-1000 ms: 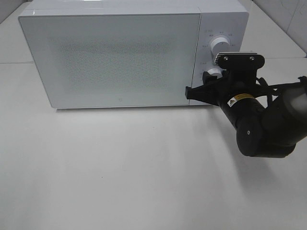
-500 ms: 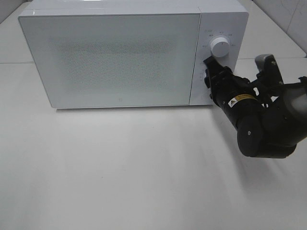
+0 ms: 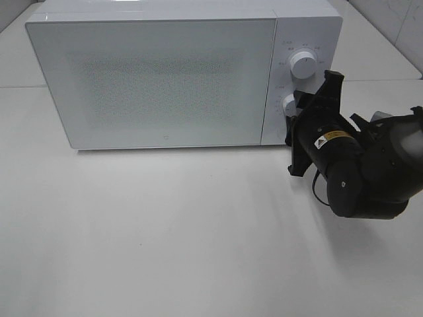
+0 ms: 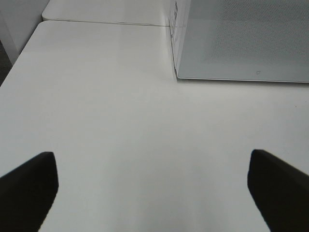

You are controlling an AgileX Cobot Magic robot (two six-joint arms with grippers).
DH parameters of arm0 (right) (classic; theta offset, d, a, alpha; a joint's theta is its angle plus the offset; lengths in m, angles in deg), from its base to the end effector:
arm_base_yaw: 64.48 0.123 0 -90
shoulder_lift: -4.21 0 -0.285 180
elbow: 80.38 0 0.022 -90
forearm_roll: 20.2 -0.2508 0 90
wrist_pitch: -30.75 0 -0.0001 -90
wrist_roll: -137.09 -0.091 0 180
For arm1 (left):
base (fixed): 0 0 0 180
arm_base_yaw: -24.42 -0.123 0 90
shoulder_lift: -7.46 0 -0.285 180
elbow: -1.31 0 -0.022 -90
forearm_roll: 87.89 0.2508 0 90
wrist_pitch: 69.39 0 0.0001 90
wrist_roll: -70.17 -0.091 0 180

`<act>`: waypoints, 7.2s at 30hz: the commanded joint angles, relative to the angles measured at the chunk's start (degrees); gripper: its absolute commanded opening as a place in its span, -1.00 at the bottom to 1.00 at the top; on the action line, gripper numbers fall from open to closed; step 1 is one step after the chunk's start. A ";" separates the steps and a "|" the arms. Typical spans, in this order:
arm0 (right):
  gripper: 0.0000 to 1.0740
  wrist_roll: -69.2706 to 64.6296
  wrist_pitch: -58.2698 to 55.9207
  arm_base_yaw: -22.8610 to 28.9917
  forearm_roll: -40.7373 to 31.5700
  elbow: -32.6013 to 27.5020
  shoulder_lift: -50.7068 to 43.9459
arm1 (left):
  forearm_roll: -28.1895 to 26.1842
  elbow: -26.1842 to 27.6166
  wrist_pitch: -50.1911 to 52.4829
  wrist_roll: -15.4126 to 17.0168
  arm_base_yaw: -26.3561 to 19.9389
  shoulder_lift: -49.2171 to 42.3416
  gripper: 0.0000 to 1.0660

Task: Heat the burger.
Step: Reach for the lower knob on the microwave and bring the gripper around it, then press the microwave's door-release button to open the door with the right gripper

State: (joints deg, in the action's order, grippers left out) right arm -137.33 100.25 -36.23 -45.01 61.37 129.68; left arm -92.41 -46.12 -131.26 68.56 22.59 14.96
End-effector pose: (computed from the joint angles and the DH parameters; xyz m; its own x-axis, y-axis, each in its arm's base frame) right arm 0.3164 0.1294 0.1115 -0.0664 0.9789 0.1934 0.1125 -0.1853 0.9762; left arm -0.0087 -0.0066 0.2814 -0.4497 -0.0235 -0.8928 0.0261 0.9989 -0.0394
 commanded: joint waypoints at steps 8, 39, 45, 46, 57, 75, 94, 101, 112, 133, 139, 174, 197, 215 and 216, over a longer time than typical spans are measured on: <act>-0.63 -4.18 7.62 0.06 2.92 0.74 -0.29 | 0.11 -0.17 0.52 0.17 -0.06 -0.80 0.88; 0.11 -0.57 7.62 0.06 2.58 0.74 -0.29 | 0.11 -0.17 0.52 0.17 -0.06 -0.80 0.88; 0.47 -0.74 7.62 0.06 2.58 0.74 -0.29 | 0.11 -0.17 0.52 0.17 -0.06 -0.80 0.88; 0.48 -0.74 7.62 0.06 2.58 0.74 -0.29 | 0.11 -0.17 0.52 0.17 -0.06 -0.80 0.88; 0.42 3.72 8.08 0.23 2.58 -3.38 -3.78 | 0.11 -0.17 0.52 0.17 -0.06 -0.80 0.88; 0.42 14.32 8.02 4.30 1.55 -14.21 -13.35 | 0.11 -0.17 0.52 0.17 -0.06 -0.80 0.88; 0.42 65.55 -6.70 6.93 0.97 -26.41 -38.45 | 0.11 -0.17 0.52 0.17 -0.06 -0.80 0.88; 0.42 91.21 -31.00 6.93 0.40 -23.32 -48.82 | 0.11 -0.17 0.52 0.17 -0.06 -0.80 0.88; 0.42 117.63 -71.28 6.76 2.64 -8.31 -54.49 | 0.11 -0.17 0.52 0.17 -0.06 -0.80 0.88; 0.42 95.91 -98.66 -18.11 21.49 -5.39 -54.43 | 0.11 -0.17 0.52 0.17 -0.06 -0.80 0.88; 0.42 97.80 -105.08 -26.01 22.06 -5.39 -54.83 | 0.11 -0.17 0.52 0.17 -0.06 -0.80 0.88; 0.42 98.20 -124.50 -25.73 27.44 -10.49 -117.97 | 0.11 -0.17 0.52 0.17 -0.06 -0.80 0.88; 0.42 98.15 -124.45 -25.73 27.44 -10.49 -119.40 | 0.17 -0.17 0.52 0.17 -0.06 -0.57 0.88; 0.42 97.98 -124.45 -25.73 27.22 -10.49 -119.40 | 0.17 -0.17 0.52 0.17 -0.06 -0.57 0.88; 0.42 97.57 -124.45 -25.73 26.76 -10.49 -119.40 | 0.17 -0.17 0.52 0.17 -0.06 -0.57 0.88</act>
State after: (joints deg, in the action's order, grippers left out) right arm -39.75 -24.60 -61.61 -18.25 50.88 11.76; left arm -92.36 -46.12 -131.26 68.56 22.59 14.96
